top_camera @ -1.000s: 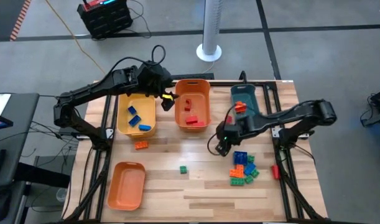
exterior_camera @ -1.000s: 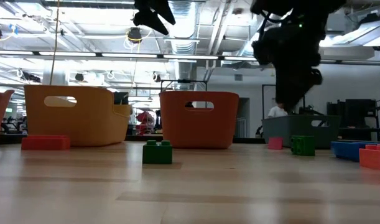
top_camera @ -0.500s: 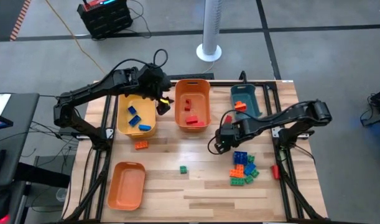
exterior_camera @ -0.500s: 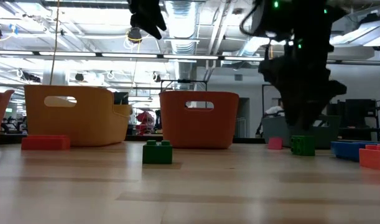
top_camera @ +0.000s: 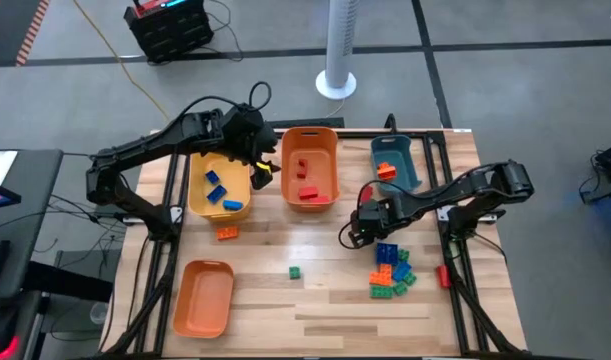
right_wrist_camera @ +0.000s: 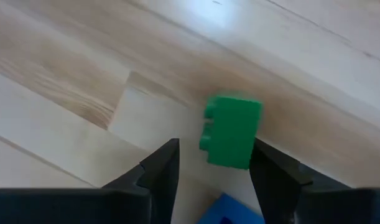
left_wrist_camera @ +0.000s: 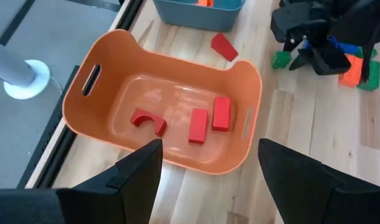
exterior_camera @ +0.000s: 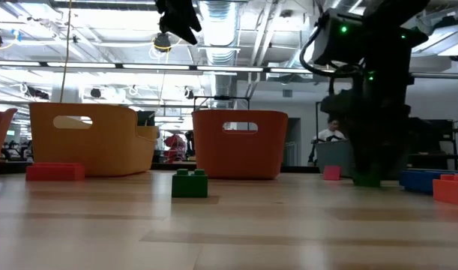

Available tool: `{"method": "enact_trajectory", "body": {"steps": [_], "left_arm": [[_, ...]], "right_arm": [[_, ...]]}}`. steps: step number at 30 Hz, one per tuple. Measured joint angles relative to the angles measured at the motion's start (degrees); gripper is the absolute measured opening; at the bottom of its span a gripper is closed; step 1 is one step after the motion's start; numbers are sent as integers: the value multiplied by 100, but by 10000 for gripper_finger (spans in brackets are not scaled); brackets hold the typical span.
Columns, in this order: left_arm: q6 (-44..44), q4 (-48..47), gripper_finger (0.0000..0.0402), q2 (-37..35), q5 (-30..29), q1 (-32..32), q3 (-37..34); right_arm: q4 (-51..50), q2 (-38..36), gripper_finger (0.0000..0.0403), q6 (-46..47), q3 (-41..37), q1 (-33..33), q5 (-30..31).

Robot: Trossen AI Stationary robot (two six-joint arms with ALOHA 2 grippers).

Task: Sort blocks
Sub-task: Put the green game piece into the bottom orange bin

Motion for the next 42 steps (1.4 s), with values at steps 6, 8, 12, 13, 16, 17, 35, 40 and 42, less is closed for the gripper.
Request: {"method": "enact_trajectory", "body": {"steps": [6, 8, 12, 13, 16, 17, 35, 40, 42], "left_arm": [[76, 224, 258, -1, 0, 4, 0], [-14, 352, 258, 0, 9, 4, 0], [-168, 330, 258, 1, 140, 4, 0], [-180, 317, 258, -1, 166, 4, 0], [-158, 317, 258, -1, 305, -20, 0], [-117, 326, 258, -3, 348, -28, 0], [-397, 1065, 258, -1, 62, -289, 0], [-463, 1449, 258, 1, -49, -291, 0], [-505, 1471, 258, 1, -144, -291, 0]], "right_arm": [[288, 254, 122, -588, 2, -212, -152], [468, 291, 93, -743, 9, -309, -209], [831, 188, 54, -999, 5, -497, -334], [841, 115, 51, -1039, 29, -545, -355], [700, -283, 43, -1253, 118, -662, -356], [674, -440, 41, -1356, 143, -694, -353], [-658, -2999, 76, -2216, 146, -1427, -1029], [-910, -3091, 108, -2566, 146, -1627, -1076], [-861, -3078, 122, -2656, 146, -1679, -1079]]}}
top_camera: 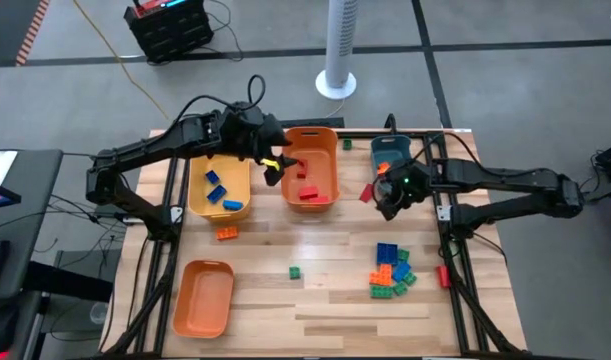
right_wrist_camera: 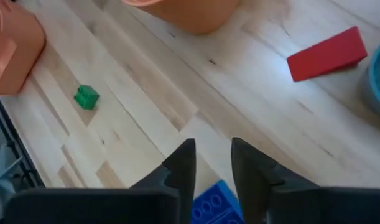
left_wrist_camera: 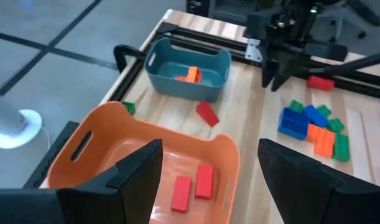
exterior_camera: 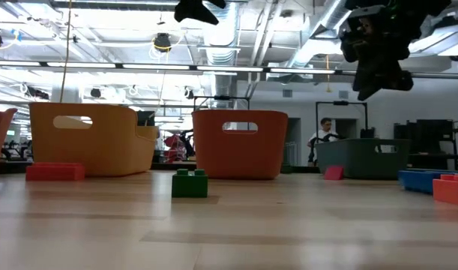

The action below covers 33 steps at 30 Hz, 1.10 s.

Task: Sort blocks
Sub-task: Put the green game piece into the bottom orange bin

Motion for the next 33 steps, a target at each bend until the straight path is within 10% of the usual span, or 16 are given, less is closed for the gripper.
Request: {"method": "enact_trajectory", "body": {"steps": [17, 33], "left_arm": [[-199, -127, 258, 2, -38, 0, 0], [-1004, -803, 258, 2, -18, -188, 0]], "right_arm": [[-39, 1315, 200, -2766, 1291, -1068, -146], [-124, 4070, 201, -5624, 2945, -2644, -175]]}}
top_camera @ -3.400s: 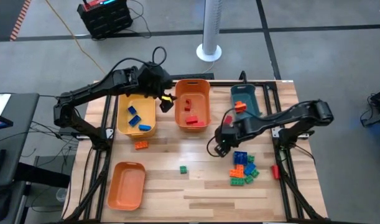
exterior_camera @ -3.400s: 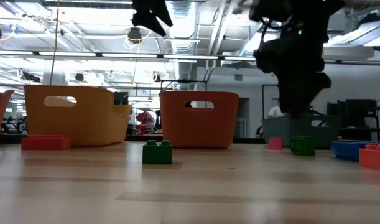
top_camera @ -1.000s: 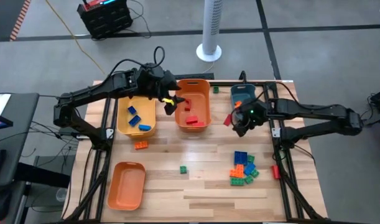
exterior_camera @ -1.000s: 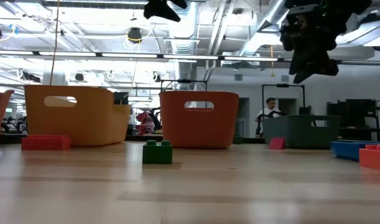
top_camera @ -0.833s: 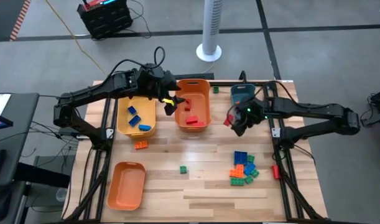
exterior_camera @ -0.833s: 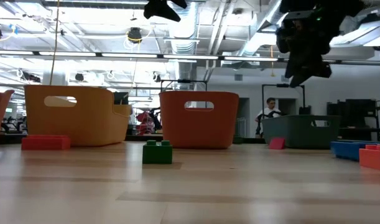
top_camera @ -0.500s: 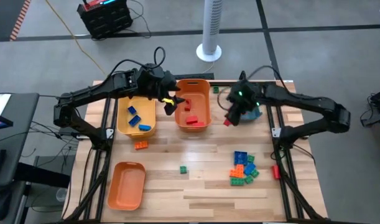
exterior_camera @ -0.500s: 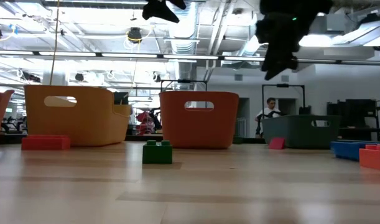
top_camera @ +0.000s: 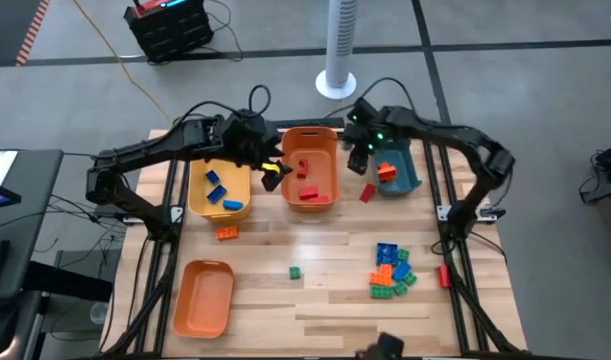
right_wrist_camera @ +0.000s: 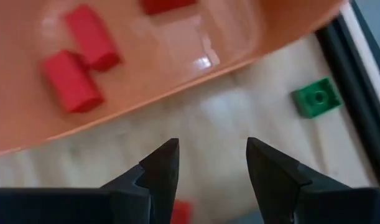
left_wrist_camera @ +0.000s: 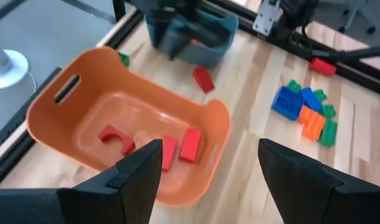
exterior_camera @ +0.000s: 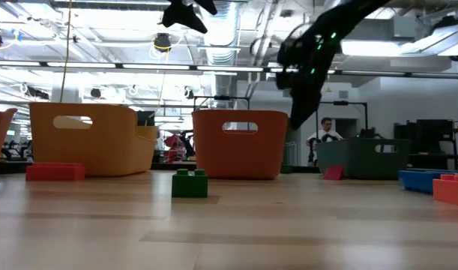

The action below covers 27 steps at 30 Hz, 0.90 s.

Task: Sort blocks
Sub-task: Put the green game piece into the bottom orange bin

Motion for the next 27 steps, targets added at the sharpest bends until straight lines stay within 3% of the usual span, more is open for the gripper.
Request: {"method": "enact_trajectory", "body": {"steps": [8, 15, 20, 27], "left_arm": [[-334, -463, 258, 0, 2, -201, 0], [-403, -934, 258, -30, -3, -377, 0], [-484, -960, 258, -297, -101, -446, 0], [-726, -972, 258, -934, -764, -445, 0]], "right_arm": [[-59, 1210, 201, -644, 918, -699, 21], [-297, 1949, 201, -1086, 1681, -727, 359], [-328, 2201, 201, -1318, 1875, -781, 553], [-87, 2211, 201, -1617, 1875, -905, 573]]}}
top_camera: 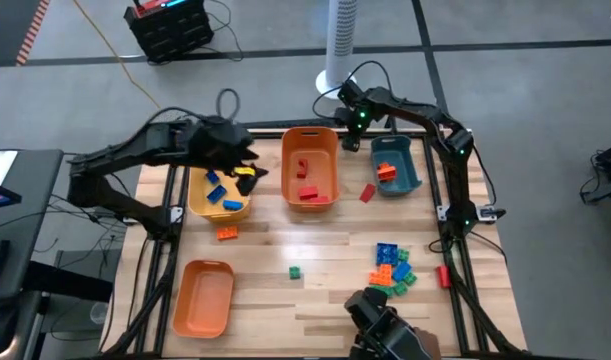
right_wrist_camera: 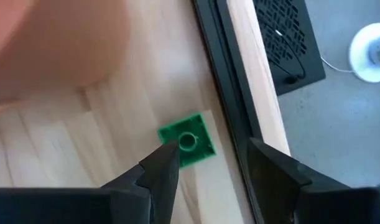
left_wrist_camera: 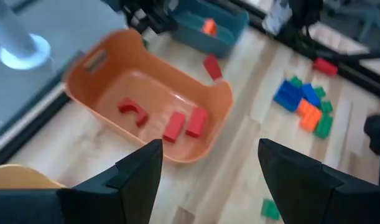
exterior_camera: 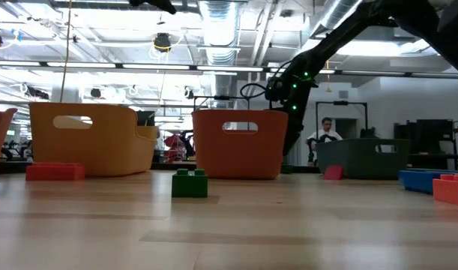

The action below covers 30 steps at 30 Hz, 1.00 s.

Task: Sort blocks
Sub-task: Put the green game piece into the bottom orange bin

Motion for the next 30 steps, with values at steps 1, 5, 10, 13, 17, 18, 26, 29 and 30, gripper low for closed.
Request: {"method": "enact_trajectory", "body": {"steps": [1, 5, 10, 13, 17, 18, 26, 29, 30], "left_arm": [[0, -4, 258, -76, -78, 1, 1], [-1, -2, 258, -292, -253, 1, 2], [-27, -11, 258, -360, -269, -13, 2], [-57, -20, 258, -358, -260, -45, 2], [-57, -17, 258, -358, -237, -75, 2], [-55, -20, 258, -358, -237, -75, 2], [112, -62, 258, -374, -239, -75, 2], [195, -63, 258, -374, -239, -75, 2], [229, -63, 258, -380, -239, -75, 2]], "right_arm": [[2, 0, 201, -4, 0, -18, -55], [-13, 111, 201, 3, -4, 12, -145], [126, 242, 201, 46, -9, -12, -131], [-4, 310, 199, 134, -22, -29, -119], [-180, 385, 186, 140, -101, -11, -112], [-230, 405, 182, 153, -130, 20, -110], [-1141, 396, 145, 580, -146, 266, -676], [-1291, 380, 143, 645, -160, 410, -675], [-1286, 341, 142, 656, -162, 440, -674]]}}
